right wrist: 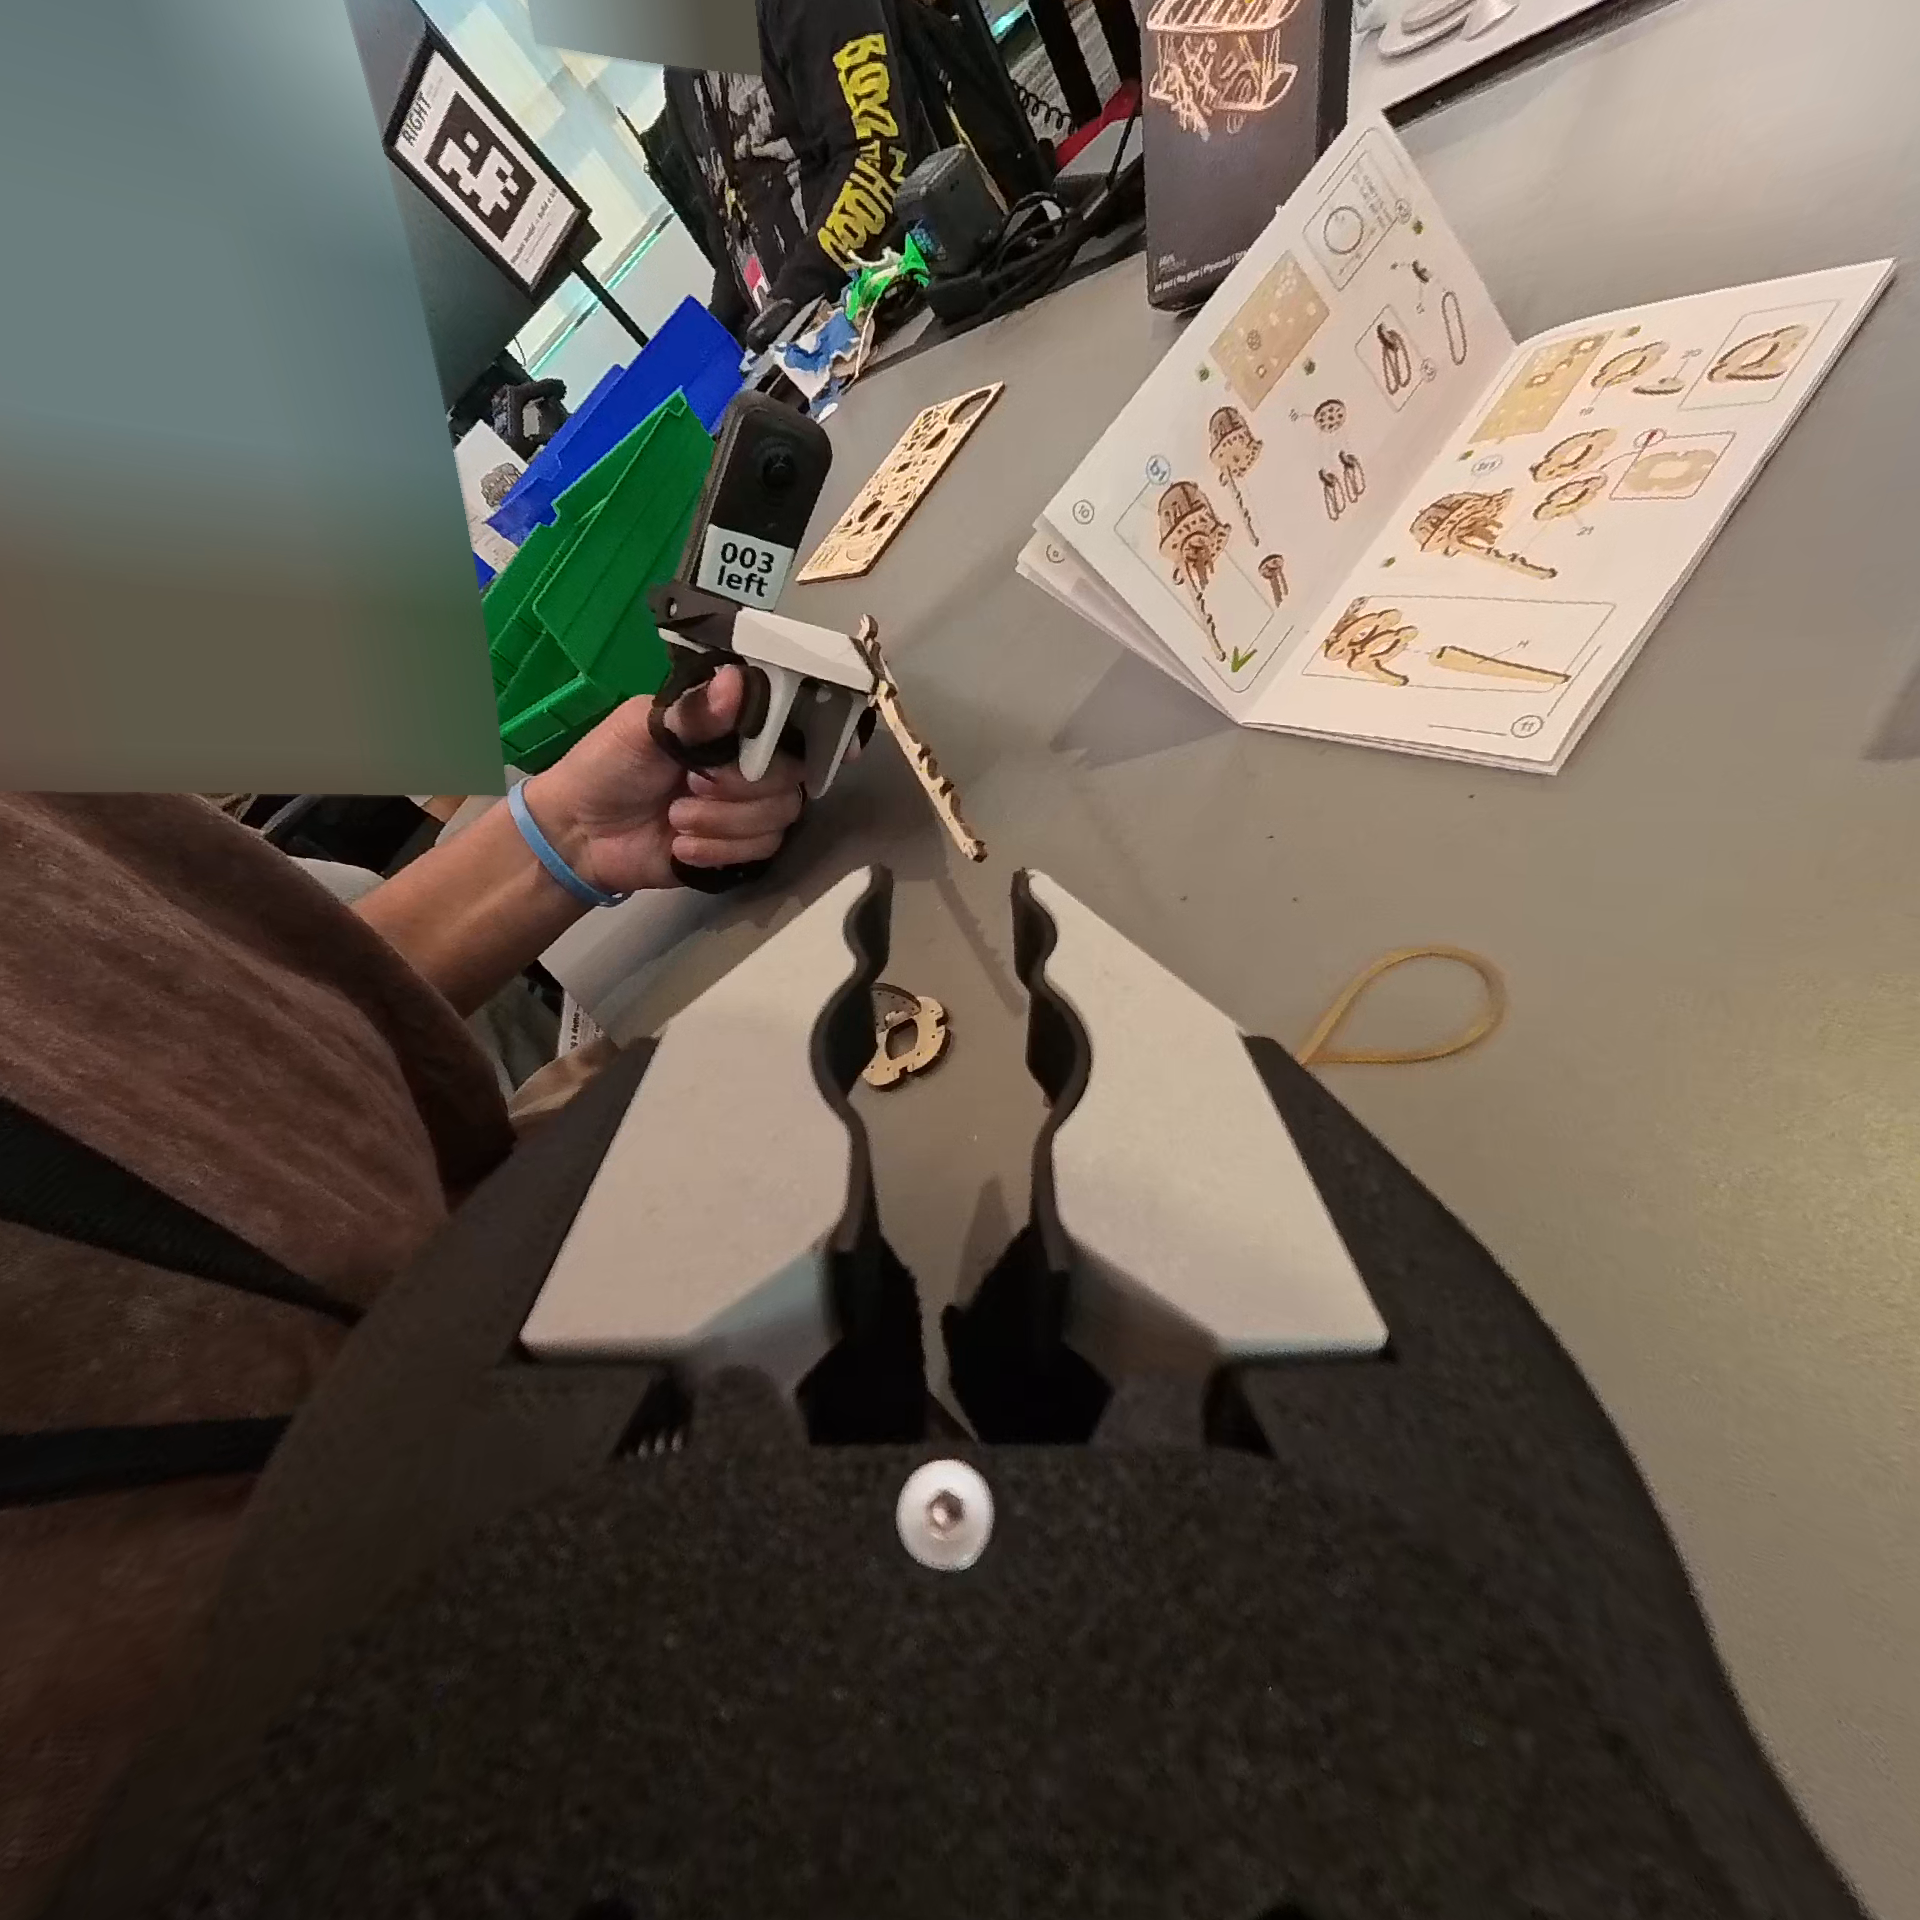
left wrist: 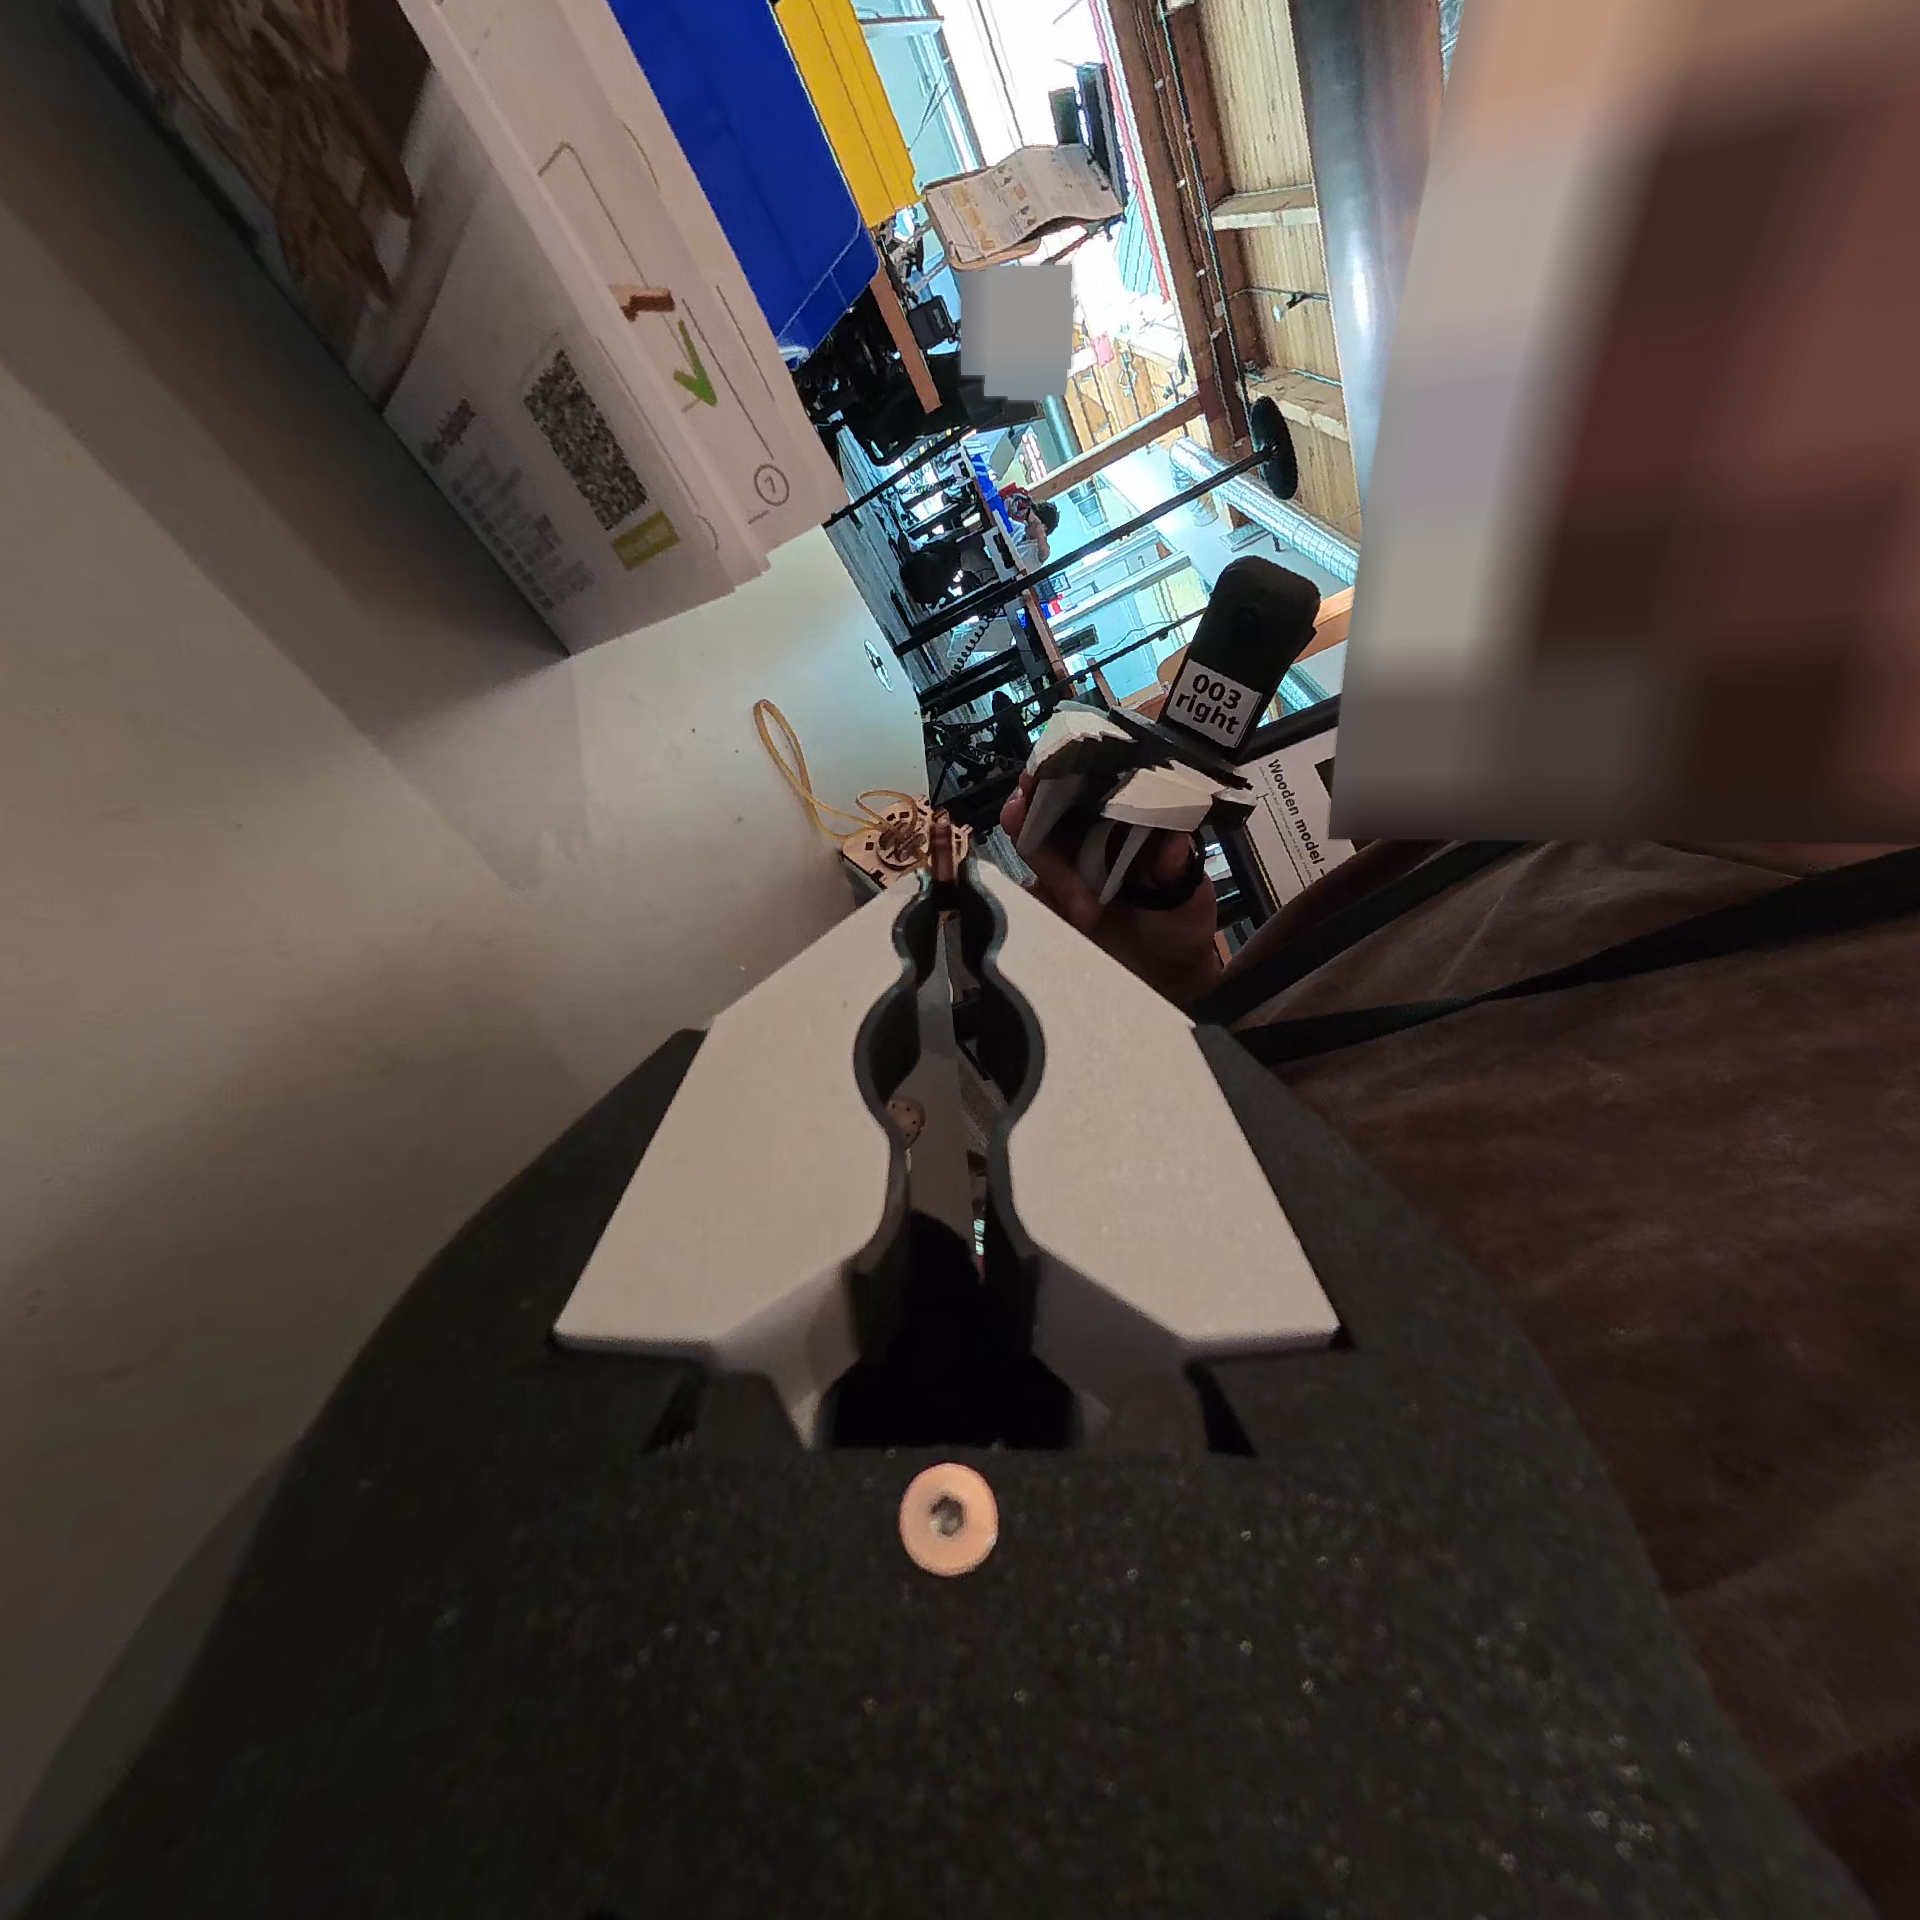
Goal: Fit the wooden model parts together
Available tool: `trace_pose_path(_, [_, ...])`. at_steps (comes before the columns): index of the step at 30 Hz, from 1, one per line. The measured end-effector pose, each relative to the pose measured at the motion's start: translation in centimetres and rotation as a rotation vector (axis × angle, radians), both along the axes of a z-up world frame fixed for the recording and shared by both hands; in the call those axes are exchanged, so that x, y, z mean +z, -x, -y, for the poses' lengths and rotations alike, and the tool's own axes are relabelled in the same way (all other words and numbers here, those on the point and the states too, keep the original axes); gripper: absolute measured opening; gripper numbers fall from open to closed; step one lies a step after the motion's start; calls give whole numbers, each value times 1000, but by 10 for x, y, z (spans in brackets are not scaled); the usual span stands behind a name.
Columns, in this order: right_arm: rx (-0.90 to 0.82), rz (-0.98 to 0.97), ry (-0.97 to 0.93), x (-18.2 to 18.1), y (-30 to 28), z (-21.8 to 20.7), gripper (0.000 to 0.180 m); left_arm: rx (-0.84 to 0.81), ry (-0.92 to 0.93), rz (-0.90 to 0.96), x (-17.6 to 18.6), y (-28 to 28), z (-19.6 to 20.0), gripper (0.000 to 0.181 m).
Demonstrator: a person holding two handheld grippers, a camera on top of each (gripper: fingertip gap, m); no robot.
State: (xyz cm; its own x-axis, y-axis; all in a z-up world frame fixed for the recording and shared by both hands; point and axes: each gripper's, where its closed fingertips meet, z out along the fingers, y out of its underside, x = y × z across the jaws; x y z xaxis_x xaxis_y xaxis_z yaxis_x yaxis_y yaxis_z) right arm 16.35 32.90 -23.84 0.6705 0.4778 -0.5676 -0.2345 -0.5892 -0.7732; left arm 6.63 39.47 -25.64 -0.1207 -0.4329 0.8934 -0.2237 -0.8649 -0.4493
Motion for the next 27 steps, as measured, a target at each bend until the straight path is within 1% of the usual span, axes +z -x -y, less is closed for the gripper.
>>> trace_pose_path(27, [9,-3,11,-2,2,1,23,-18,1,0,0,-1,3,1])
